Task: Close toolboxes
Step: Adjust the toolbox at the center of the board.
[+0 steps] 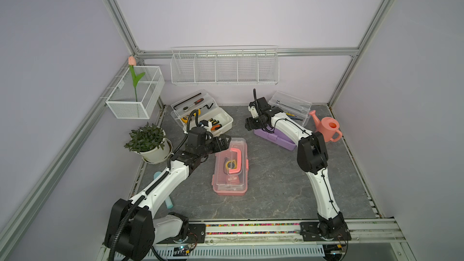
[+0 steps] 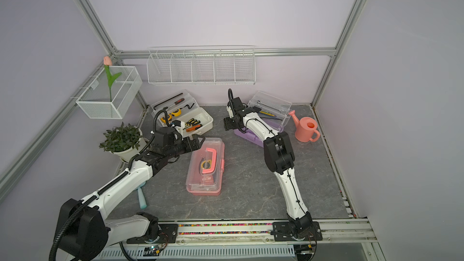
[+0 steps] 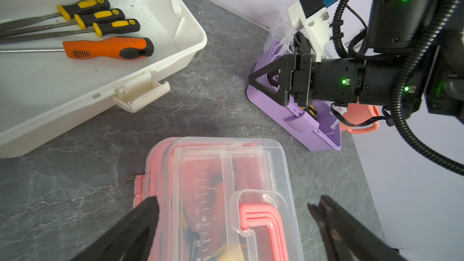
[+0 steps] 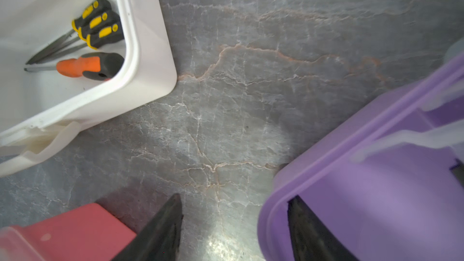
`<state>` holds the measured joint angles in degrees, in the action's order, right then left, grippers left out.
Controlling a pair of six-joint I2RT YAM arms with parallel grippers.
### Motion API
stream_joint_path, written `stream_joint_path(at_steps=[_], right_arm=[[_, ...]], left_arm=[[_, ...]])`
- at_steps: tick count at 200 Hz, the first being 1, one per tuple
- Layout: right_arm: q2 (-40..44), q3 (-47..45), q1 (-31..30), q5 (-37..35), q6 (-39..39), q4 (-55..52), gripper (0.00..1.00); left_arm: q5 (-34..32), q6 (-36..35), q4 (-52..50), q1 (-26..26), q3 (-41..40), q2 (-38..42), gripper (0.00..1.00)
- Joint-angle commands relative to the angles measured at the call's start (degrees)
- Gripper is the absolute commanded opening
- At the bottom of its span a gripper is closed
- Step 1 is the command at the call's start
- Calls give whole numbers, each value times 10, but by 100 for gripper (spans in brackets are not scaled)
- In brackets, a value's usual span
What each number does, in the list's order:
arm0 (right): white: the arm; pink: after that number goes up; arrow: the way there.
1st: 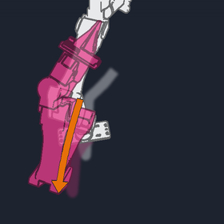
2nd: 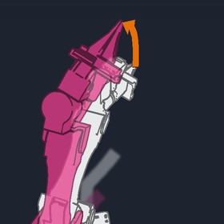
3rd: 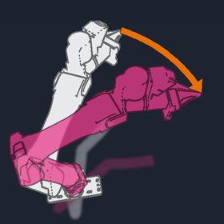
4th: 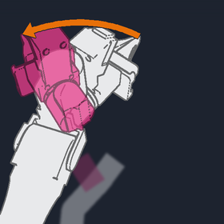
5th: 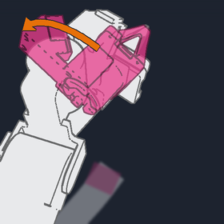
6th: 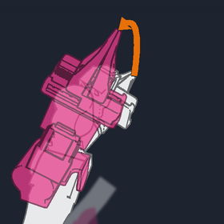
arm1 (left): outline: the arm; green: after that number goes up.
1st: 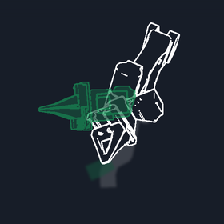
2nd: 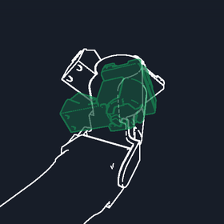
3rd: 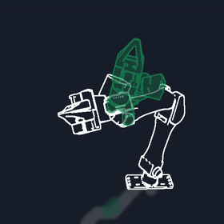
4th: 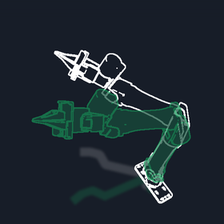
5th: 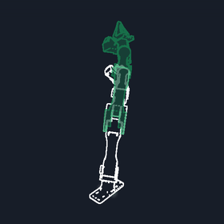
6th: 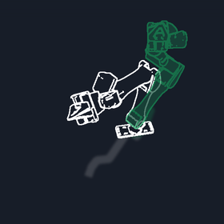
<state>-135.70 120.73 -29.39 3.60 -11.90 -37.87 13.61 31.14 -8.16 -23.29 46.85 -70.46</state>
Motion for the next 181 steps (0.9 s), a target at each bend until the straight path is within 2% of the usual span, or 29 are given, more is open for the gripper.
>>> stream_joint_path(at_steps=[1,33,69,92,181], right_arm=[[-12,12,-6,-4,11,-32,64],[-7,4,-16,-6,10,-46,49],[38,-61,-34,-21,9,-24,41],[81,-127,-46,-41,13,-9,40],[313,-478,-82,-27,-54,82,39]], left_arm=[[-12,-11,-12,1,13,18,99],[-20,-12,-17,1,12,27,99],[-22,-8,-12,1,12,30,99],[-20,-7,-12,1,13,32,99],[6,4,3,1,25,23,99]])
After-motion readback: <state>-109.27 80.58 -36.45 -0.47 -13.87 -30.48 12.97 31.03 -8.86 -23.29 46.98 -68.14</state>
